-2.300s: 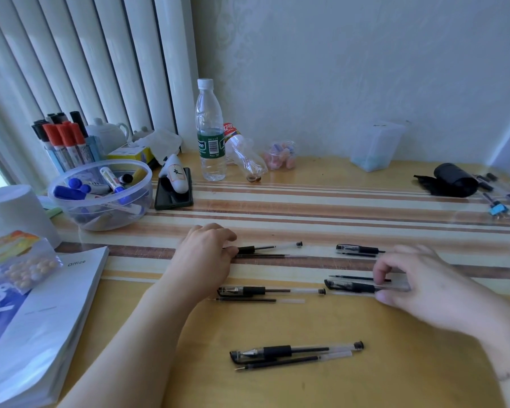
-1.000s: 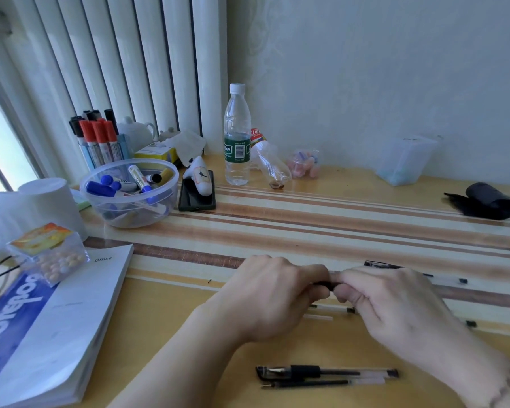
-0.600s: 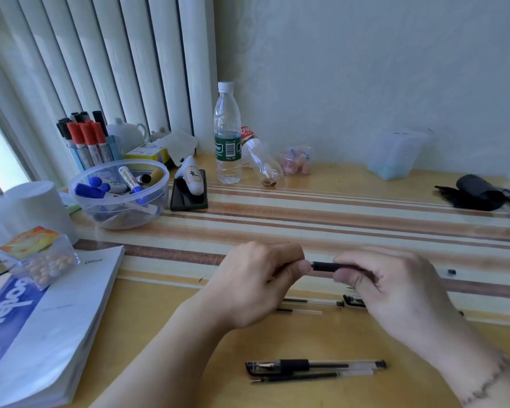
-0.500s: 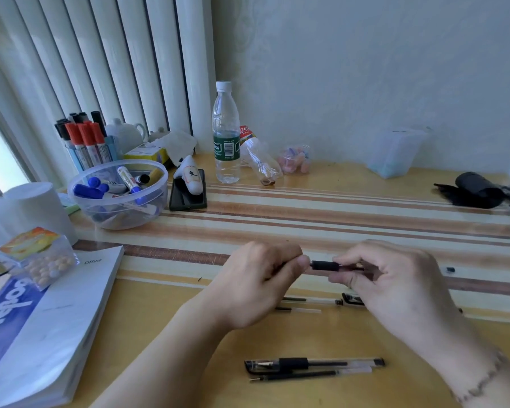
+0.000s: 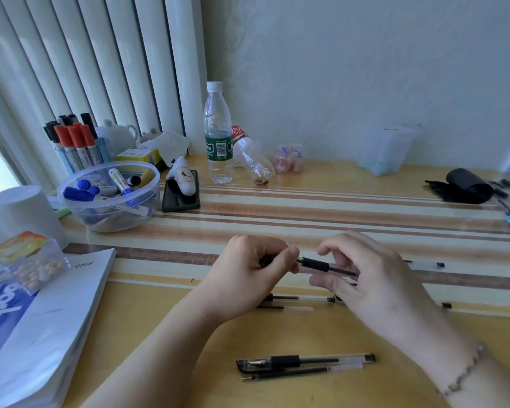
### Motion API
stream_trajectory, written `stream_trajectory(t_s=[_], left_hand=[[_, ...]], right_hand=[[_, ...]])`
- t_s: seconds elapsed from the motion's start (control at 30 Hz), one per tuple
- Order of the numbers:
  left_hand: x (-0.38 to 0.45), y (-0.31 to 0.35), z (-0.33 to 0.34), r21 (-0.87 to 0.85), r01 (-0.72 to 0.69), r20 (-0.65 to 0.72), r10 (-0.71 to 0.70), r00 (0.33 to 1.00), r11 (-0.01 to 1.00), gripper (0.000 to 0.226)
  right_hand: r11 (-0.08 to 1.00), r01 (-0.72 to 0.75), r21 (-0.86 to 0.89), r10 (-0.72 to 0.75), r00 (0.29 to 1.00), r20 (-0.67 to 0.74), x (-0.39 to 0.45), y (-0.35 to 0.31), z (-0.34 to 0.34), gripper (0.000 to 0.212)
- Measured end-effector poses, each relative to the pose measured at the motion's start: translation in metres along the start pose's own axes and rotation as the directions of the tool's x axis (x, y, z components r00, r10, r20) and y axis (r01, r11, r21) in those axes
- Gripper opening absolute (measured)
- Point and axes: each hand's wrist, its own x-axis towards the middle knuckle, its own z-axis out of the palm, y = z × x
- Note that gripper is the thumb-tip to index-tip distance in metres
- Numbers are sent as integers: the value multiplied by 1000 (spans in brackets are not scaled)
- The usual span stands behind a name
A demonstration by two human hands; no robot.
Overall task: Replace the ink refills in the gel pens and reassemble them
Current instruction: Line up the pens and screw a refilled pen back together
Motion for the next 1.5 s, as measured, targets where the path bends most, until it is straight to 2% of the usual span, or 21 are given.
stream_trajectory(t_s=[0.13, 0.2, 0.3, 0.4, 0.47, 0.57, 0.67, 0.77, 0.83, 0.9, 0.97, 1.03, 1.1, 1.17, 1.23, 1.27, 1.33, 1.43, 1.5], left_hand=[[0, -1, 1, -7, 33, -23, -33, 999, 999, 32], [0, 0, 3, -17, 52, -28, -53, 998, 999, 36], [1, 0, 3, -55, 86, -39, -88, 995, 995, 40], [3, -1, 0, -98, 141, -35, -145, 989, 985, 30], [4, -4, -4, -123, 177, -48, -184, 982, 976, 22], [5, -9, -13, -133, 210, -135, -228, 964, 969, 21], [8, -15, -18, -133, 237, -251, -264, 931, 962, 21], [10, -19, -20, -151, 262, -326, -298, 897, 953, 22], [11, -18, -18, -165, 259, -324, -300, 897, 952, 23], [10, -14, -11, -193, 236, -284, -285, 916, 952, 22], [9, -11, -3, -238, 223, -227, -277, 934, 945, 21], [9, -11, 0, -237, 235, -156, -276, 949, 943, 20], [10, -16, -1, -157, 269, -128, -289, 949, 950, 15], [9, -27, -6, 102, 360, -211, -334, 919, 927, 9], [7, -33, -10, 426, 454, -276, -366, 889, 782, 7], [6, -36, -11, 495, 479, -283, -386, 878, 725, 7], [6, -36, -10, 521, 494, -273, -413, 869, 696, 8], [7, -33, -7, 596, 440, -245, -370, 896, 671, 10], [6, -31, -7, 635, 414, -237, -345, 908, 652, 13]], right_hand=[[995, 55, -78, -53, 998, 31, 0, -2, -2, 40], [988, 71, -138, -71, 997, 11, 1, -5, -2, 38], [993, 42, -114, -44, 999, -18, 1, -8, -2, 32], [994, 2, -113, -3, 1000, -3, 1, -7, -3, 26], [984, -14, -178, 19, 1000, 22, 1, -3, -7, 24], [955, -134, -265, 143, 990, 13, 3, 6, -20, 25], [915, -296, -272, 311, 950, 12, 4, 21, -32, 23], [878, -406, -253, 396, 914, -94, 4, 38, -39, 16], [920, -375, -114, 354, 920, -165, 5, 35, -39, 12], [959, -283, -17, 279, 953, -118, 6, 21, -33, 27], [971, -235, -49, 234, 972, -30, 5, 12, -24, 37], [967, -235, -99, 238, 971, 20, 4, 13, -19, 35], [951, -272, -147, 275, 961, -4, 5, 22, -22, 21], [923, -335, -188, 332, 942, -45, 6, 32, -27, 14], [916, -341, -213, 337, 940, -59, 5, 39, -27, 18], [918, -337, -209, 336, 941, -39, 5, 39, -25, 18], [928, -316, -199, 328, 944, 30, 6, 34, -19, 16], [938, -240, -249, 279, 950, 137, 9, 23, -9, 18], [946, -170, -275, 220, 962, 162, 11, 18, 0, 19]])
